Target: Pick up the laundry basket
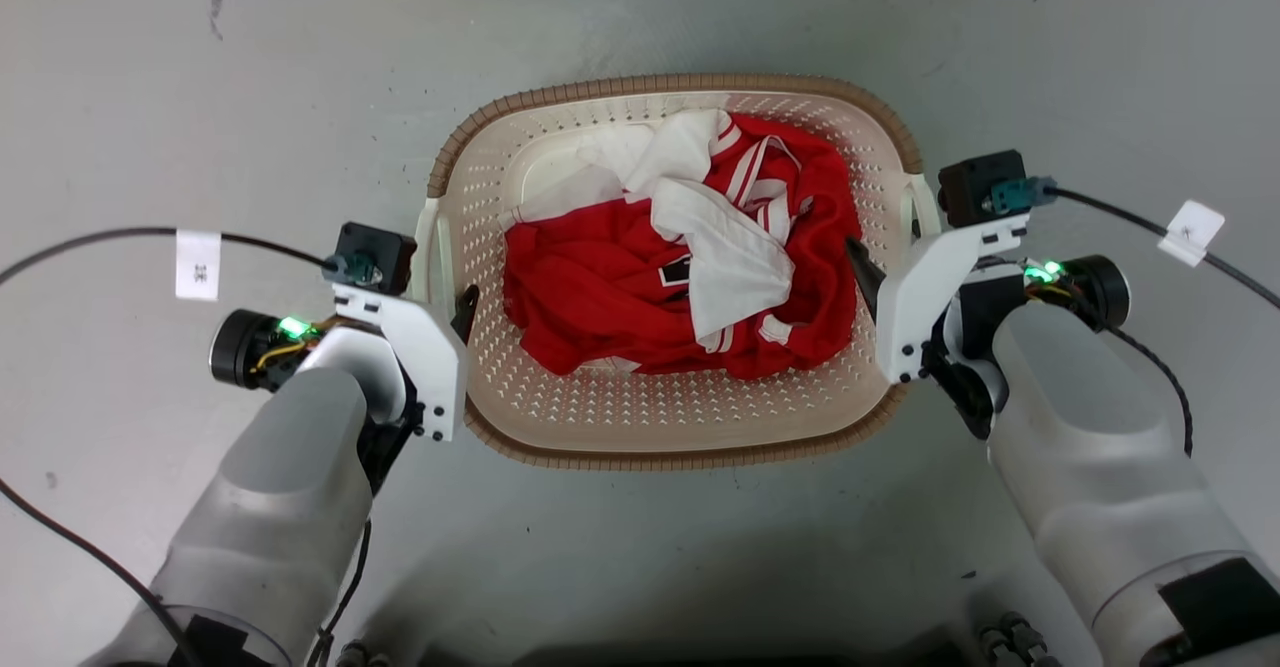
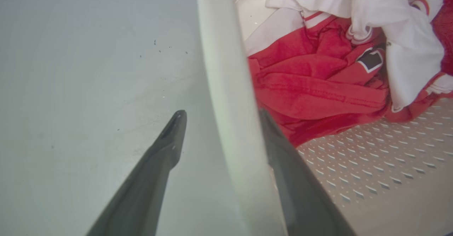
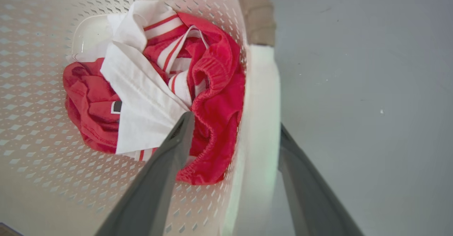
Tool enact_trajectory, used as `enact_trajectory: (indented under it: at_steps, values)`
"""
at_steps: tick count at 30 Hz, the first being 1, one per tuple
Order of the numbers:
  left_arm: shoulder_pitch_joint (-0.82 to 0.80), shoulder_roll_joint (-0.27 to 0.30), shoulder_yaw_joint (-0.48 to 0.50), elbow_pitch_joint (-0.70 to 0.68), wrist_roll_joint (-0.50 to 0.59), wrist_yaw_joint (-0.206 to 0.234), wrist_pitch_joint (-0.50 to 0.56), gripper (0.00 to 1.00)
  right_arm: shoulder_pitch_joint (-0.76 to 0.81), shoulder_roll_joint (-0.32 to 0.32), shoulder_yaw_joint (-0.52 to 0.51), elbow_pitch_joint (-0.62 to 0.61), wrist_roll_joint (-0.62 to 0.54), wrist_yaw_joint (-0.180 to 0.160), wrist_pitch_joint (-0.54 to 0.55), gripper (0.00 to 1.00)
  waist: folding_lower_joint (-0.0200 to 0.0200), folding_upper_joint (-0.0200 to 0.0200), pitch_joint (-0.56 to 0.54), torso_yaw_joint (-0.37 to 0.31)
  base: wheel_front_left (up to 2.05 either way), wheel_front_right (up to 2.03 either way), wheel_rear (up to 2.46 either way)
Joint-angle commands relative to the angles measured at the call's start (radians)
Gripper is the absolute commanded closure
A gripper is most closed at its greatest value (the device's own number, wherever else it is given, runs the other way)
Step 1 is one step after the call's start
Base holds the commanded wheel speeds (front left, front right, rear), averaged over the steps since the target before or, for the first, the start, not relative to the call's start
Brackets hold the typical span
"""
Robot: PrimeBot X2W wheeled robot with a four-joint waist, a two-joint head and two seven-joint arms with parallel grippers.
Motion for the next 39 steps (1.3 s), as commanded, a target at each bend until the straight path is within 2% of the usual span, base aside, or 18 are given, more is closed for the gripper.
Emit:
enact_trajectory:
  at_steps: [1,6,13,21,22,23,24,25,33,39]
  values:
    - [-0.014,0.010,-0.007,-0.003,-0.009,0.001,0.006,0.00,-0.017,-0.001,0.001,0.007,0.006,-0.001,0.002,0.00,-0.0001,0.0000,0.006,0.002,0.00,0.00,0.00]
    - [-0.026,0.039,-0.102,-0.022,-0.094,0.001,0.059,0.00,-0.056,-0.001,0.011,0.058,0.023,-0.001,-0.001,0.00,-0.0001,0.0000,0.018,0.003,0.00,0.00,0.00]
    - [-0.045,0.074,-0.195,-0.035,-0.188,0.001,0.073,0.00,-0.079,-0.001,0.037,0.095,0.054,-0.001,-0.016,0.00,-0.0001,0.0000,0.028,0.005,0.00,0.00,0.00]
    - [-0.068,0.078,-0.286,-0.041,-0.255,0.001,0.030,0.00,-0.091,-0.001,0.066,0.119,0.081,-0.001,-0.027,0.00,-0.0001,0.0000,0.034,0.011,0.00,0.00,0.00]
    - [-0.071,0.077,-0.300,-0.044,-0.262,0.001,0.026,0.11,-0.091,-0.001,0.071,0.120,0.085,-0.001,-0.028,0.00,-0.0001,0.0000,0.034,0.012,0.00,0.00,0.00]
    - [-0.078,0.079,-0.342,-0.058,-0.286,0.001,0.015,1.00,-0.091,-0.001,0.090,0.122,0.094,-0.001,-0.021,0.59,-0.0001,0.0000,0.034,0.014,0.00,0.00,0.00]
    - [-0.079,0.083,-0.355,-0.063,-0.295,0.001,0.013,1.00,-0.092,-0.001,0.095,0.122,0.098,-0.001,-0.022,0.97,-0.0001,0.0000,0.034,0.015,0.00,0.00,0.00]
    - [-0.080,0.086,-0.371,-0.069,-0.304,0.001,0.010,1.00,-0.093,-0.001,0.099,0.123,0.100,-0.001,-0.022,1.00,-0.0001,0.0000,0.034,0.015,0.00,0.00,0.00]
    - [-0.102,0.111,-0.482,-0.104,-0.381,0.000,-0.017,1.00,-0.091,-0.001,0.123,0.134,0.121,0.001,-0.014,1.00,-0.0001,0.0000,0.022,0.018,0.00,0.00,0.00]
    - [-0.099,0.123,-0.552,-0.109,-0.448,-0.001,-0.010,1.00,-0.072,-0.001,0.139,0.143,0.141,0.001,0.015,1.00,-0.0001,0.0000,-0.030,0.015,0.00,0.00,0.00]
